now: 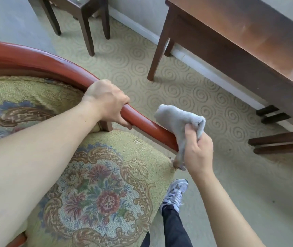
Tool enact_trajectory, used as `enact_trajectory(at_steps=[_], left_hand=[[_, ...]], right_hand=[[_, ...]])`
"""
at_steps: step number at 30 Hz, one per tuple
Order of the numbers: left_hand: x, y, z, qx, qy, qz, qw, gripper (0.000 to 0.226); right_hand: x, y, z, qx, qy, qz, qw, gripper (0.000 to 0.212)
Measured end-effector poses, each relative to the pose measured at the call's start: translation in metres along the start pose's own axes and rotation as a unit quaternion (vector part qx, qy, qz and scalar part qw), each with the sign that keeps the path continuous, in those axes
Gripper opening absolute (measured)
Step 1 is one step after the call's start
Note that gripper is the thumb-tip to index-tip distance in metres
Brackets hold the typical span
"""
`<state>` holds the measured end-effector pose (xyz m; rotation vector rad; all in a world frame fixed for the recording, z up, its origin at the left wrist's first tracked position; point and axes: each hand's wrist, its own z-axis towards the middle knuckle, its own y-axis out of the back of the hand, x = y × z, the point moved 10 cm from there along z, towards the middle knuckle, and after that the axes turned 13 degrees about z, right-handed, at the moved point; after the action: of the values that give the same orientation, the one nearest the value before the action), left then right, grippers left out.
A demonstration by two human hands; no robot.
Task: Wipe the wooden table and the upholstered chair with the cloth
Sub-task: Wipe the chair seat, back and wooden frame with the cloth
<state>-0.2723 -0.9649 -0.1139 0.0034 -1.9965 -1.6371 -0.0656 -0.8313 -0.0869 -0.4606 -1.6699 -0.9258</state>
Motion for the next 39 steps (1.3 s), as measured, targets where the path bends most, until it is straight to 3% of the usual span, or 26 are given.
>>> enact_trajectory(at_steps=[3, 6, 10, 14, 16, 18, 20, 23, 26, 29, 31, 36, 39], left_hand=[[0.000, 0.000, 0.000, -0.019, 0.003, -0.003, 1.000, 0.080], [0.000, 0.000, 0.001, -0.028, 0.010, -0.008, 1.000, 0.080], [0.002, 0.000, 0.001, -0.032, 0.018, -0.011, 0.999, 0.083], [0.002, -0.004, 0.002, -0.037, 0.020, -0.005, 0.999, 0.084], [0.002, -0.004, 0.002, -0.039, 0.022, -0.008, 0.999, 0.077], [0.001, -0.004, 0.000, -0.058, 0.020, -0.020, 0.998, 0.057], [0.002, -0.003, 0.000, -0.075, 0.018, -0.028, 0.997, 0.039], [-0.001, 0.001, 0.000, -0.078, 0.018, -0.027, 0.996, 0.061], [0.003, 0.000, -0.001, -0.072, 0.028, -0.031, 0.997, 0.076], [0.003, -0.001, -0.001, -0.081, 0.026, -0.044, 0.995, 0.077], [0.003, 0.000, 0.000, -0.092, 0.023, -0.037, 0.995, 0.076], [0.002, 0.002, 0.000, -0.098, 0.015, -0.027, 0.995, 0.079], [-0.001, 0.000, 0.000, -0.085, 0.017, -0.015, 0.996, 0.074]], right_hand=[[-0.010, 0.059, -0.004, -0.098, -0.018, -0.003, 0.995, 0.053], [-0.013, 0.093, -0.022, -0.151, 0.025, -0.131, 0.979, 0.057], [-0.046, 0.038, -0.051, -0.025, 0.047, -0.183, 0.982, 0.050], [-0.036, -0.041, -0.064, 0.019, 0.148, -0.243, 0.958, 0.056], [-0.019, -0.099, -0.062, 0.092, 0.195, -0.297, 0.930, 0.061], [-0.004, -0.141, -0.054, 0.124, 0.207, -0.303, 0.922, 0.062], [0.002, -0.155, -0.044, 0.140, 0.207, -0.312, 0.917, 0.062], [-0.005, -0.122, -0.042, 0.166, 0.242, -0.364, 0.884, 0.059], [-0.023, -0.051, -0.041, 0.104, 0.219, -0.347, 0.906, 0.054], [-0.056, 0.027, -0.048, 0.006, 0.112, -0.243, 0.964, 0.054], [-0.074, 0.051, -0.053, -0.058, 0.046, -0.179, 0.981, 0.059], [-0.045, -0.008, -0.048, -0.094, 0.089, -0.225, 0.966, 0.057], [-0.020, -0.079, -0.041, -0.011, 0.124, -0.303, 0.945, 0.060]])
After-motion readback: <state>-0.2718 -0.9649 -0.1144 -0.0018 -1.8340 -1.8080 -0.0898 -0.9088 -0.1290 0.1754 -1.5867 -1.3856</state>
